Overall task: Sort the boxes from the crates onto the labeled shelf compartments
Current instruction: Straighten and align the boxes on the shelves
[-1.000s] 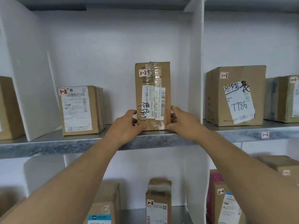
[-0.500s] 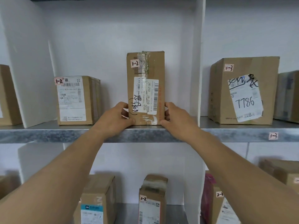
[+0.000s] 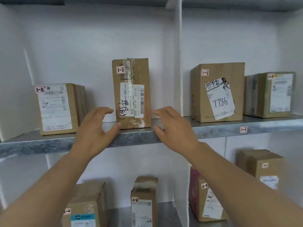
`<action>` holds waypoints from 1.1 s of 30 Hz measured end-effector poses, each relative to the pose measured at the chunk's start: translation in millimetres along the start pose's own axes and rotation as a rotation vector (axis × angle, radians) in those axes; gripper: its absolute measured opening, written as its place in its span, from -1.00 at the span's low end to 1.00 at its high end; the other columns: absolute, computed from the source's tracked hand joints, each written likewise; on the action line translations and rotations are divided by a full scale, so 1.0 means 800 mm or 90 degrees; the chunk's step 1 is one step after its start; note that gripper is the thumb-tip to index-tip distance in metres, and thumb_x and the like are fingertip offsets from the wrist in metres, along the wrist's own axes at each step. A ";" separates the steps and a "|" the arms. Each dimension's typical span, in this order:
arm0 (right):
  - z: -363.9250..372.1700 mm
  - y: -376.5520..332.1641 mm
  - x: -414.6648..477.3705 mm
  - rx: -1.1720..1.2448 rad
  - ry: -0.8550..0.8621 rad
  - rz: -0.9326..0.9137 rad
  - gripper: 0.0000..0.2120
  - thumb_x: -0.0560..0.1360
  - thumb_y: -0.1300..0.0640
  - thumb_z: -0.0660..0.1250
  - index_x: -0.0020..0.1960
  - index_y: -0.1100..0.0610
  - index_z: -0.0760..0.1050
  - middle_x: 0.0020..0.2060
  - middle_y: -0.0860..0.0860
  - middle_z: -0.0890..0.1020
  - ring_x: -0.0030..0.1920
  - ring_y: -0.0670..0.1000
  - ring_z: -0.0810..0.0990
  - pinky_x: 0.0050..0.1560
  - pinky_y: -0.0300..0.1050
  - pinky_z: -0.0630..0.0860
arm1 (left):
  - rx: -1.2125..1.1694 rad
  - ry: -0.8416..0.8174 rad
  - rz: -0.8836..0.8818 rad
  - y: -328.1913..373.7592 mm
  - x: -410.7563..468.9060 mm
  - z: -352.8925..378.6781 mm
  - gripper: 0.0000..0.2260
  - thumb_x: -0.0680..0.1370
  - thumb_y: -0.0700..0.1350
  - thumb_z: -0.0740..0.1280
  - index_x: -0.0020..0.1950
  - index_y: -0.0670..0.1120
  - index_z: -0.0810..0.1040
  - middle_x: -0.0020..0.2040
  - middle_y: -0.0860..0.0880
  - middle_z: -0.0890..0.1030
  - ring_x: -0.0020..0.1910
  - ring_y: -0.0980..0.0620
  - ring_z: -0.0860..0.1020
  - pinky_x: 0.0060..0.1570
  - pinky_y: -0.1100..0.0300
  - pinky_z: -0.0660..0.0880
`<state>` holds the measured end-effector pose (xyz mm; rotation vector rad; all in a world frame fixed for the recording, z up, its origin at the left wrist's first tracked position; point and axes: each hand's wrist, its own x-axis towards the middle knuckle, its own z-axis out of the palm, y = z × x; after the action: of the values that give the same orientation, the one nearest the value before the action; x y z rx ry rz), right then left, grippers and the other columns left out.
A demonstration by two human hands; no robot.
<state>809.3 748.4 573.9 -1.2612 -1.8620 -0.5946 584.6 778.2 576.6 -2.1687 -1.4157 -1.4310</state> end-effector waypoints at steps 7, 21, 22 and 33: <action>-0.057 0.052 -0.031 -0.008 0.112 0.036 -0.61 0.48 0.19 0.32 0.30 0.18 0.48 0.09 0.10 0.56 0.02 0.11 0.59 -0.14 -0.10 0.48 | -0.055 -0.006 0.080 0.082 -0.005 0.015 -0.55 0.50 0.01 0.38 0.37 -0.01 0.39 0.35 -0.02 0.43 0.30 -0.05 0.41 0.18 0.07 0.39; -0.155 0.284 -0.052 -0.014 0.027 0.243 -0.38 0.50 0.00 0.35 0.48 0.09 0.23 0.35 0.06 0.36 0.29 0.05 0.43 0.23 -0.02 0.41 | -0.134 -0.042 0.115 0.281 0.026 0.159 -0.49 0.54 -0.07 0.36 0.45 0.02 0.27 0.33 0.04 0.39 0.26 0.08 0.42 0.15 0.22 0.37; -0.155 0.296 -0.051 -0.003 -0.007 0.247 -0.32 0.49 -0.02 0.37 0.51 0.10 0.18 0.38 0.06 0.33 0.32 0.05 0.41 0.27 -0.01 0.39 | -0.138 -0.049 0.072 0.288 0.032 0.169 -0.45 0.53 -0.07 0.37 0.47 0.02 0.24 0.35 0.01 0.38 0.26 0.05 0.42 0.19 0.17 0.39; -0.129 0.342 -0.024 0.315 -0.188 0.233 -0.48 0.47 0.09 0.42 0.38 0.03 0.33 0.19 -0.06 0.57 0.08 -0.06 0.55 0.04 -0.22 0.46 | -0.284 -0.164 -0.239 0.284 0.068 0.220 -0.43 0.43 -0.15 0.47 0.38 0.09 0.36 0.07 0.03 0.61 0.03 0.02 0.60 0.14 -0.03 0.52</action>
<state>1100.3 769.2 604.0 -1.3439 -1.7899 0.2517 875.6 794.9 602.1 -2.5257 -1.8169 -1.7912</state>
